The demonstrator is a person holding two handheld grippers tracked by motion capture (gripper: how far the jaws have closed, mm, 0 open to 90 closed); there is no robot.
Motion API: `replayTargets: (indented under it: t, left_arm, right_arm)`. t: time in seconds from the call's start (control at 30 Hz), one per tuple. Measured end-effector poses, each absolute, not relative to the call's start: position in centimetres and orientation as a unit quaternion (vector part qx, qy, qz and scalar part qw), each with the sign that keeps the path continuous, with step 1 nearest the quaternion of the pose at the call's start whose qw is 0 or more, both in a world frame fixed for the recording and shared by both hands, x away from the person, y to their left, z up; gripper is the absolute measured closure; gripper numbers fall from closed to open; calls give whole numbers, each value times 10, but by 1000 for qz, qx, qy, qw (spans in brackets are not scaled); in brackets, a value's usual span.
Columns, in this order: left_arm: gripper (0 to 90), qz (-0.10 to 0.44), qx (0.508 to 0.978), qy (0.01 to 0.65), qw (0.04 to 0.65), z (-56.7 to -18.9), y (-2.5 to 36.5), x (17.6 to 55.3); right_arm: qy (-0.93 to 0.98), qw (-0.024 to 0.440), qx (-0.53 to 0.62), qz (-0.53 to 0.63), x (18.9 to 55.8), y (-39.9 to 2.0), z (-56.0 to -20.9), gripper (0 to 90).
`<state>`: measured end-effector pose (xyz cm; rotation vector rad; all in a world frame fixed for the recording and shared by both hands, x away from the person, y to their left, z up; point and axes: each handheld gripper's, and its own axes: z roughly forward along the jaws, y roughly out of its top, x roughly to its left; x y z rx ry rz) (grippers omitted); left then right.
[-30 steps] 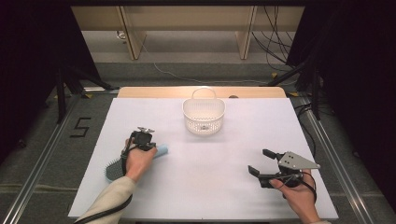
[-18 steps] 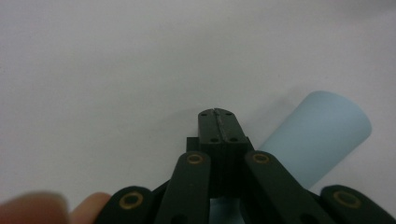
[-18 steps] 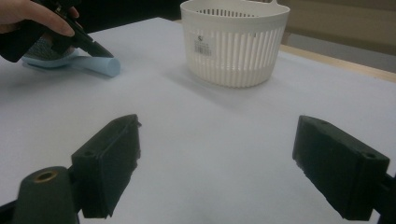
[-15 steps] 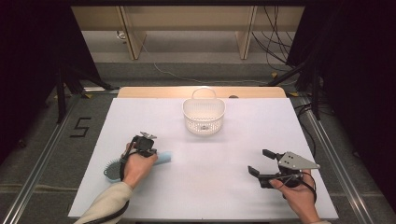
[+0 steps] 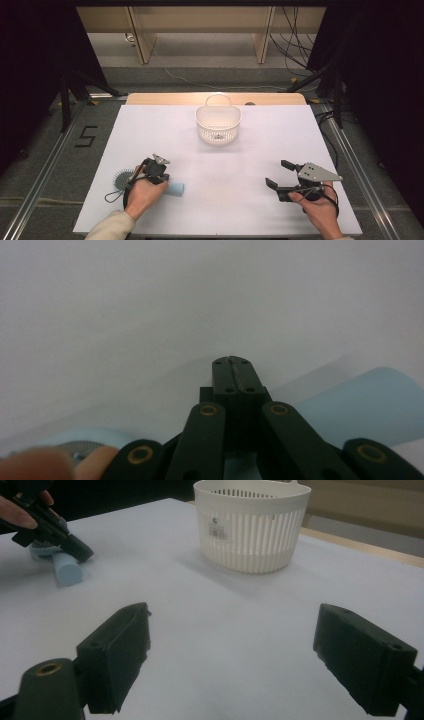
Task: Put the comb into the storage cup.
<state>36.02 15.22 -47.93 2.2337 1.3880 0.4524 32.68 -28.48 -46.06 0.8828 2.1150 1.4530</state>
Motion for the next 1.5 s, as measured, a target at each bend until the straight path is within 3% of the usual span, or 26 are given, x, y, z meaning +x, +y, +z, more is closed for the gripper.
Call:
replayTargets:
  t: [0.57,1.5]
  left_arm:
    - [900,127,840,480,221,-476,174,315]
    - [900,90,831,512,201,-473,229,285]
  right_arm:
    - [763,211,317,522,327,-284,-461,157]
    - [765,206,316,522,329,-283,-462,158]
